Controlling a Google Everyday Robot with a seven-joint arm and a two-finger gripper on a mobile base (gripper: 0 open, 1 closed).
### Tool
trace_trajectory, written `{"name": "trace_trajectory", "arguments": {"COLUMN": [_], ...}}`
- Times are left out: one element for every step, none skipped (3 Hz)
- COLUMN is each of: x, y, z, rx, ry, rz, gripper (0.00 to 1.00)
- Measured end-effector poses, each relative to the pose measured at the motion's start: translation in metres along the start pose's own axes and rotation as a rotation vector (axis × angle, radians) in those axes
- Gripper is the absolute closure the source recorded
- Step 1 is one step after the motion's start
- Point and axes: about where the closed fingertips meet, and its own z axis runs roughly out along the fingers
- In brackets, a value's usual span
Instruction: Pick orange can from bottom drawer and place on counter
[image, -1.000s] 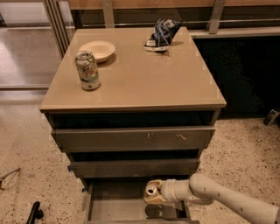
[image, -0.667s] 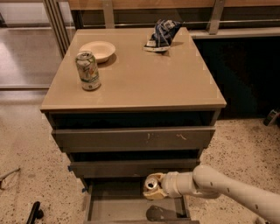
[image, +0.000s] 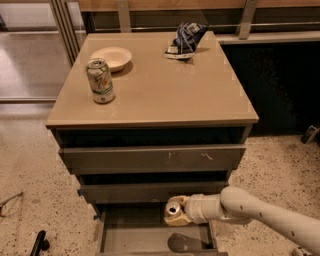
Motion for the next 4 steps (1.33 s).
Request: {"name": "trace_trajectory", "arguments": {"x": [-0.037,-0.076,-0.147,-0.238], "y": [-0.001,-0.004,-0.010,-0.013], "z": [-0.041,-0.086,-0.151,-0.218], "rx": [-0.002,0.008,0.011,0.028], "ry": [-0.041,-0.071,-0.085,-0.067], "rz": [0.022,0.028,0.033,-0.016], "gripper": [1.00,1.00,1.00,1.00]}}
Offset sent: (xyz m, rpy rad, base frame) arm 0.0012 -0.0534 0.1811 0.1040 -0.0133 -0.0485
